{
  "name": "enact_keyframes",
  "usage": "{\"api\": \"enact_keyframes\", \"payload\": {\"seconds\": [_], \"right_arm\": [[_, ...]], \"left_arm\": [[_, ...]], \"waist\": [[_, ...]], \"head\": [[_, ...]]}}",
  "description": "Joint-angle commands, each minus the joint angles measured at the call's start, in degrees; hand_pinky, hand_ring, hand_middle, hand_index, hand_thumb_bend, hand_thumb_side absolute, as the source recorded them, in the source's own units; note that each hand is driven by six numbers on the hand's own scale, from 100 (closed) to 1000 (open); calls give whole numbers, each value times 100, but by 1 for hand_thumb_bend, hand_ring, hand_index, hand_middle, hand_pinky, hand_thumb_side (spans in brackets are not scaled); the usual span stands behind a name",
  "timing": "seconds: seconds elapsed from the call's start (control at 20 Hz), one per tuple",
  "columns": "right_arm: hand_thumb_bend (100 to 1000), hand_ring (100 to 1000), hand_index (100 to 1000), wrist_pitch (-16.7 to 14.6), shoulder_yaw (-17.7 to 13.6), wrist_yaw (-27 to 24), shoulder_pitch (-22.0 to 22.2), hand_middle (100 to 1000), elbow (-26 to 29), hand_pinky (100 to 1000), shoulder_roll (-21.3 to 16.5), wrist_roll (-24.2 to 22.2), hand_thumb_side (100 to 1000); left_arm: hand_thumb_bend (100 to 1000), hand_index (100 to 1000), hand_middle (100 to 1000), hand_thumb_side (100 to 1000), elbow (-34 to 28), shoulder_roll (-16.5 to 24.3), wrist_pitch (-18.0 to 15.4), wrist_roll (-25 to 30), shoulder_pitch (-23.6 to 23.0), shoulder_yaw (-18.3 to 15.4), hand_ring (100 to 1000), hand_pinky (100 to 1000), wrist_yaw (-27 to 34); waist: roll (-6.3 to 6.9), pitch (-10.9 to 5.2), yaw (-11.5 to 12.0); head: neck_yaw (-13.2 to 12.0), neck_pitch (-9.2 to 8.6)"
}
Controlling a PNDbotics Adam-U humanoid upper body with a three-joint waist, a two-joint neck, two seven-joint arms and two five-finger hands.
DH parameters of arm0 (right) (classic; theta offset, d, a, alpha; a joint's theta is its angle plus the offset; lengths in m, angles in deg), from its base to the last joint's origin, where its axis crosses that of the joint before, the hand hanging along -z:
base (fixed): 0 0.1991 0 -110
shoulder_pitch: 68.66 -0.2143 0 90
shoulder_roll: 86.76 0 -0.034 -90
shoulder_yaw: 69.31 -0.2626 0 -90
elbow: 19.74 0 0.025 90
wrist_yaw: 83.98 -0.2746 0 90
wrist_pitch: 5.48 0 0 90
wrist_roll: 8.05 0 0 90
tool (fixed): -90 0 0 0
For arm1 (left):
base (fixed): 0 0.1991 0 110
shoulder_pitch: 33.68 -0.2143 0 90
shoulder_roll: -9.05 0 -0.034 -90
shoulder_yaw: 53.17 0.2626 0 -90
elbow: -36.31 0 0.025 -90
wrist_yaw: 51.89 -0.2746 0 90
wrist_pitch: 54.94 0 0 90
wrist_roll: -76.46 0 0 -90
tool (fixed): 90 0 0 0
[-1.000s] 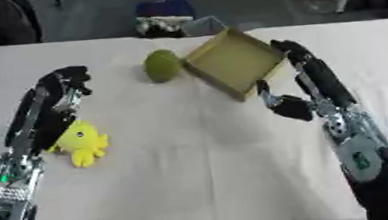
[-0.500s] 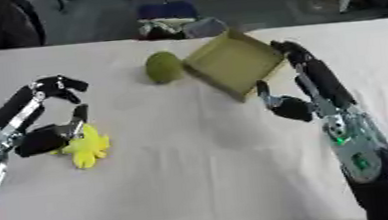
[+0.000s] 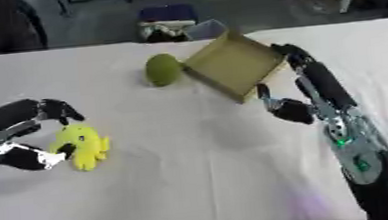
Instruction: Pick up objects on the table and place them in the box.
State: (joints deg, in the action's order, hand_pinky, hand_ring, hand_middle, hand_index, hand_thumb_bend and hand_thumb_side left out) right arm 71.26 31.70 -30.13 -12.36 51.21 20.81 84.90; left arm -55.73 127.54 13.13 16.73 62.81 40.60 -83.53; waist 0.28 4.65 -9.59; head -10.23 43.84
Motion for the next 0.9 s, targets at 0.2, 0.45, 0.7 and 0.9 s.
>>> {"api": "enact_keyframes", "payload": {"seconds": [0.2,0.45,0.7,0.9], "right_arm": [[186,1000,1000,-23,13,25,-90,899,58,865,-44,7,435],[189,1000,1000,-17,14,27,-96,900,52,865,-35,5,435],[190,1000,1000,-14,17,29,-96,900,50,865,-31,5,435],[193,1000,1000,-4,6,29,-90,900,50,865,-42,10,434]], "left_arm": [[195,865,763,263,604,150,-248,144,426,242,739,774,-412],[174,862,752,214,1079,10,-420,134,711,423,741,772,-685],[178,864,756,159,1321,-65,-563,16,837,511,744,770,-979],[253,895,807,131,1320,-95,-590,-181,907,455,780,797,-1106]], "waist": [[17,-60,-28],[6,-60,-56],[12,-56,-64],[6,-59,-52]], "head": [[-11,28],[-17,28],[-26,28],[-8,28]]}}
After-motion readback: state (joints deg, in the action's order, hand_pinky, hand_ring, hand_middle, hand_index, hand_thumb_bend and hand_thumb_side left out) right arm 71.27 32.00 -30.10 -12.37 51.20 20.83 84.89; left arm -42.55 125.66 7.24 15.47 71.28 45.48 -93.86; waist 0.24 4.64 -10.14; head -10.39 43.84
